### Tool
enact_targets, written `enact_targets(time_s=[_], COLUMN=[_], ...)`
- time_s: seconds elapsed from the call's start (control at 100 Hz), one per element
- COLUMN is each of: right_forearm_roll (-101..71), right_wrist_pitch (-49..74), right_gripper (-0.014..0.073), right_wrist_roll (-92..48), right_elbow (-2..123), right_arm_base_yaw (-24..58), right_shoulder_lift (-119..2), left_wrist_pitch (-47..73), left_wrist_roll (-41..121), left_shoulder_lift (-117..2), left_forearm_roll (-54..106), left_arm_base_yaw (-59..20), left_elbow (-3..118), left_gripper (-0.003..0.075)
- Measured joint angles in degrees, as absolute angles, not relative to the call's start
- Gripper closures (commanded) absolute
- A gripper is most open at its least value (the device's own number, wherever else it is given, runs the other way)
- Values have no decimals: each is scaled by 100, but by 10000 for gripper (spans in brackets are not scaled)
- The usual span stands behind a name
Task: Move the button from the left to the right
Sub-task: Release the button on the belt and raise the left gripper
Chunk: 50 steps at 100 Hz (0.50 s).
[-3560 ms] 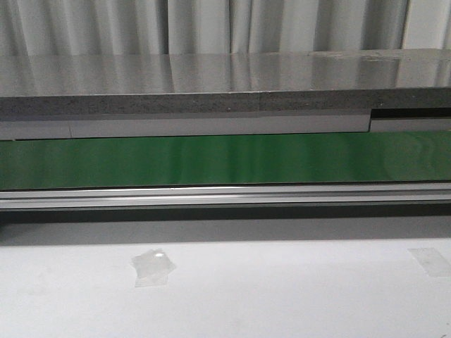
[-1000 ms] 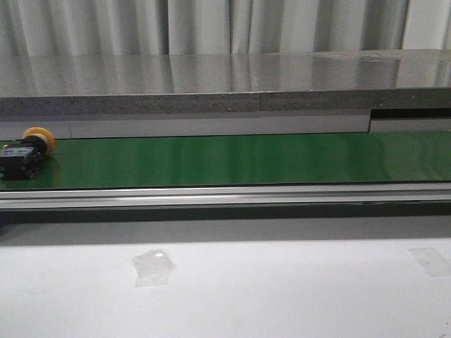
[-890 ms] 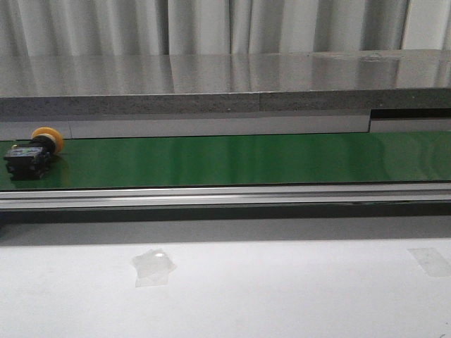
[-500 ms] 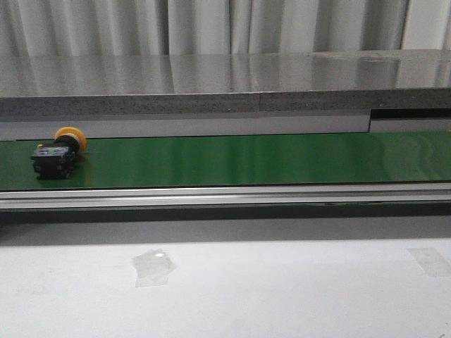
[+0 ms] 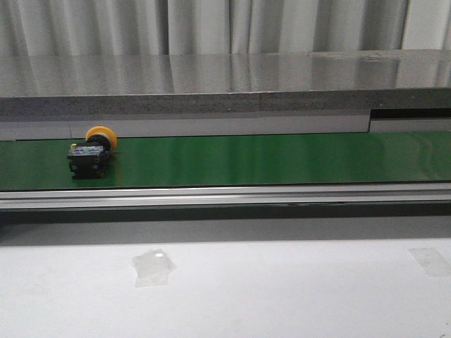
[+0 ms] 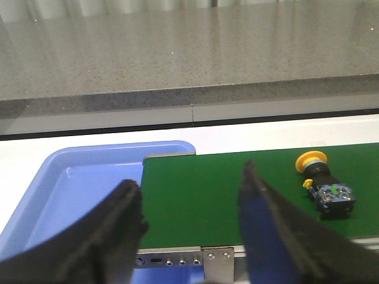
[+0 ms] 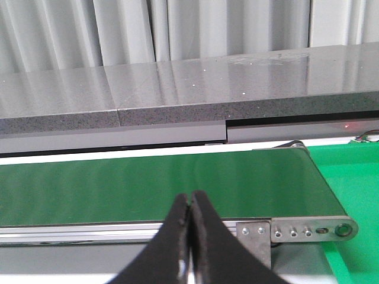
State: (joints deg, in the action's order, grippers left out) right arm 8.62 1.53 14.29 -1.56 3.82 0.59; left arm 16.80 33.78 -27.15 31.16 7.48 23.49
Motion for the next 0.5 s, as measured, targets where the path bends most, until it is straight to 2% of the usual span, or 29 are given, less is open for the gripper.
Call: enact_targets(time_s=[0.07, 0.5], right_forearm_roll=[862, 862], right_wrist_pitch=[153, 86], right_gripper=[694, 694], right_wrist_roll=[1429, 1429], right_elbow=[-156, -156], right_arm_base_yaw=[382, 382], right_shoulder_lift=[59, 59], left_wrist_pitch=[1641, 1548], left_wrist_roll=[3378, 3378], left_shoulder_lift=[-2715, -2715], left_forearm_roll=[3116, 3116], left_arm_base_yaw=[748, 748], left_elbow=[2349, 2349], left_gripper=[741, 740])
